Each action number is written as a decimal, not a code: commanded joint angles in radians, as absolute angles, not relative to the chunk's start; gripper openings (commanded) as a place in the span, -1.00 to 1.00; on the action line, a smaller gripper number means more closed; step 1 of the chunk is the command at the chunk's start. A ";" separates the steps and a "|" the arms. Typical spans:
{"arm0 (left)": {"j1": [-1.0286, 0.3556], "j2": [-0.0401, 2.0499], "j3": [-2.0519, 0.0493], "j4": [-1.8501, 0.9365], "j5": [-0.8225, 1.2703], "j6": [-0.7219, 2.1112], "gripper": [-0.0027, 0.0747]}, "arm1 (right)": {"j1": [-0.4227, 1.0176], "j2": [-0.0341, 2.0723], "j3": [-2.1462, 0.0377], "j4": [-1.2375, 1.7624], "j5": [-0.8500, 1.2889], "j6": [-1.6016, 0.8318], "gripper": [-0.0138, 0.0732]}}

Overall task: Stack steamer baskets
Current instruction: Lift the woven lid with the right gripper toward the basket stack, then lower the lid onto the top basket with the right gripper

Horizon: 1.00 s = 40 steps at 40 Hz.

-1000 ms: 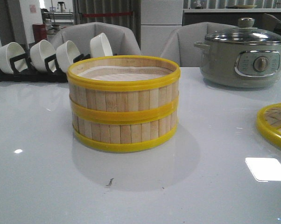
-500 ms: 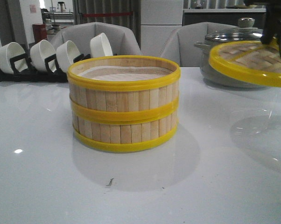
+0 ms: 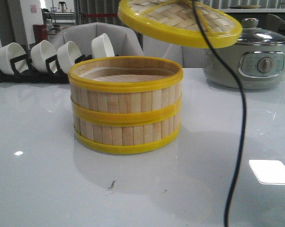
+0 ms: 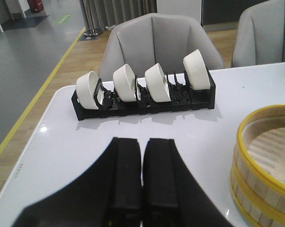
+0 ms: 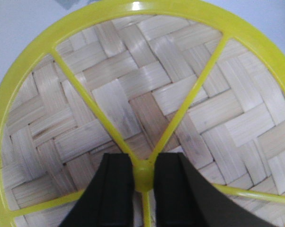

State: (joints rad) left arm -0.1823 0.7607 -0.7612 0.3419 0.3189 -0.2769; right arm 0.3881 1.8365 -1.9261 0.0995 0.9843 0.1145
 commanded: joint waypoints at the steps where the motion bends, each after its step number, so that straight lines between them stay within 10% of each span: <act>1: -0.181 0.759 -0.790 0.343 0.246 -0.278 -0.71 | 0.438 1.812 -1.984 0.109 0.931 0.109 -0.56; 40: -0.181 0.759 -0.790 0.343 0.262 -0.278 -0.71 | 0.535 1.985 -2.139 0.119 0.991 0.099 -0.56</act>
